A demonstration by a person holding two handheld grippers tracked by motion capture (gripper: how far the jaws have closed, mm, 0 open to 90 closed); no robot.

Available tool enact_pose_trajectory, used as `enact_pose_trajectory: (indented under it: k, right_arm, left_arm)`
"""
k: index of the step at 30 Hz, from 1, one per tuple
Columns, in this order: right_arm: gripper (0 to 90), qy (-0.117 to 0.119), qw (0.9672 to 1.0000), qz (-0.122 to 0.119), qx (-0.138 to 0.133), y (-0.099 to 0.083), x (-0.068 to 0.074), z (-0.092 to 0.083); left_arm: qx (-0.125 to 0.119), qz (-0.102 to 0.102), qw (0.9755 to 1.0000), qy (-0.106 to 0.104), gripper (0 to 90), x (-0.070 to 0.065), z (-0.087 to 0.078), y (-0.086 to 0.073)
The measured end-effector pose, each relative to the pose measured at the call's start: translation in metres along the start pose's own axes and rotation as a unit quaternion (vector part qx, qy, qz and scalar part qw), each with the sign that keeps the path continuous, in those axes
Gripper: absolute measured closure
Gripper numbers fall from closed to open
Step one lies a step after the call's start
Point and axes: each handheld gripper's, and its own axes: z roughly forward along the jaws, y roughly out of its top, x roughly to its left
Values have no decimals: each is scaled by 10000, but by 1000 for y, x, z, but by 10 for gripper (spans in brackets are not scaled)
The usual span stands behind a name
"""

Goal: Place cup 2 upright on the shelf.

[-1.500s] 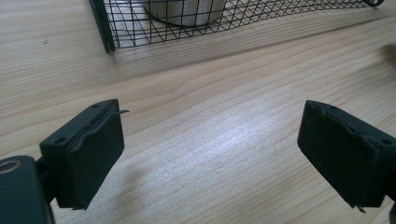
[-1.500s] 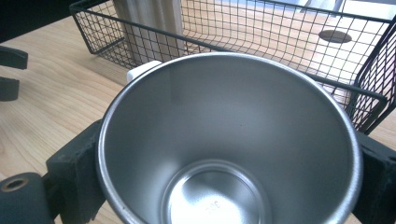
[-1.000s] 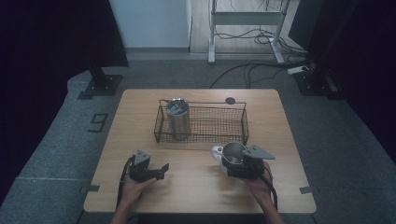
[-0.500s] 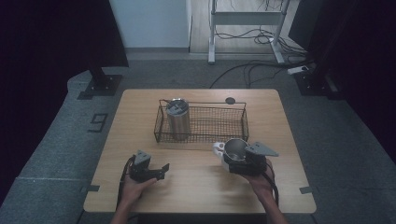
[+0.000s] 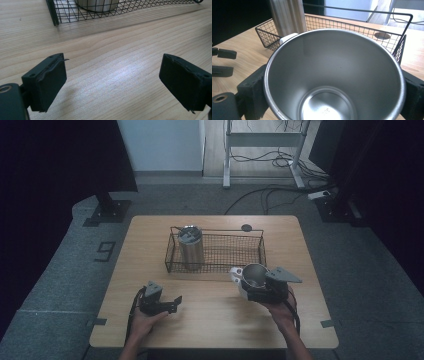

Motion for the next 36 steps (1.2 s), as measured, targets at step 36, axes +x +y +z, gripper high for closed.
enact_pose_trajectory:
  k: [36]
  right_arm:
    - [64, 94, 9999, -8, -124, 41, -9, 6]
  left_arm:
    - [37, 43, 10000, -9, 77, -3, 2, -1]
